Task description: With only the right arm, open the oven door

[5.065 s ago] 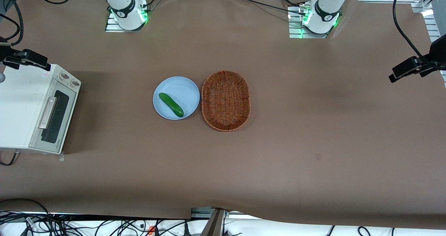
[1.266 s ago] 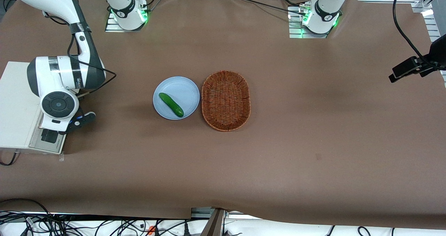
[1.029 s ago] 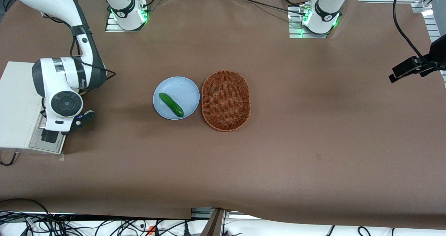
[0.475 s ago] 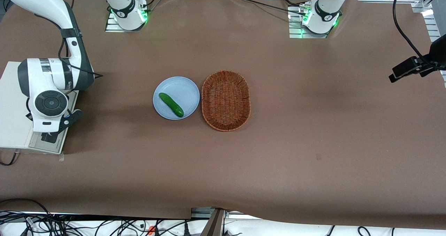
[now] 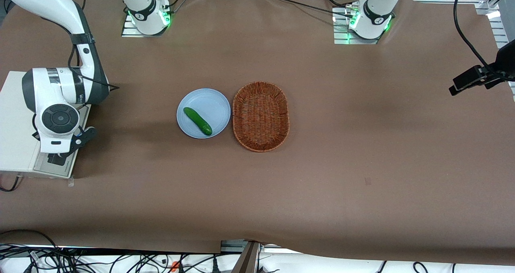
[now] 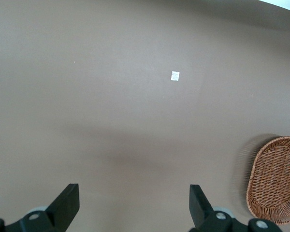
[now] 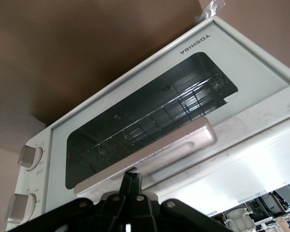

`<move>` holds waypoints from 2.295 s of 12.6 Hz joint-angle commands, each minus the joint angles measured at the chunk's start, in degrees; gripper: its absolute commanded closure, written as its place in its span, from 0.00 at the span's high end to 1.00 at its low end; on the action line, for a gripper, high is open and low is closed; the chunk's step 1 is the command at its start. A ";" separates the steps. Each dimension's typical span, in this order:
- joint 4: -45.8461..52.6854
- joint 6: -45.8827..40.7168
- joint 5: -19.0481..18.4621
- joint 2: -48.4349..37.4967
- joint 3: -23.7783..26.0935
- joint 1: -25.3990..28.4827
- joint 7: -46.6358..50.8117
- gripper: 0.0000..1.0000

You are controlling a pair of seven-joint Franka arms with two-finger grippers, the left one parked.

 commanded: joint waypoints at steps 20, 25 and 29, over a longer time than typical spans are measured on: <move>-0.34 6.32 4.59 4.11 0.71 0.36 5.45 0.00; -0.07 8.78 6.71 6.49 0.80 0.89 7.82 0.00; -0.07 11.15 9.60 8.42 0.80 0.63 8.09 0.00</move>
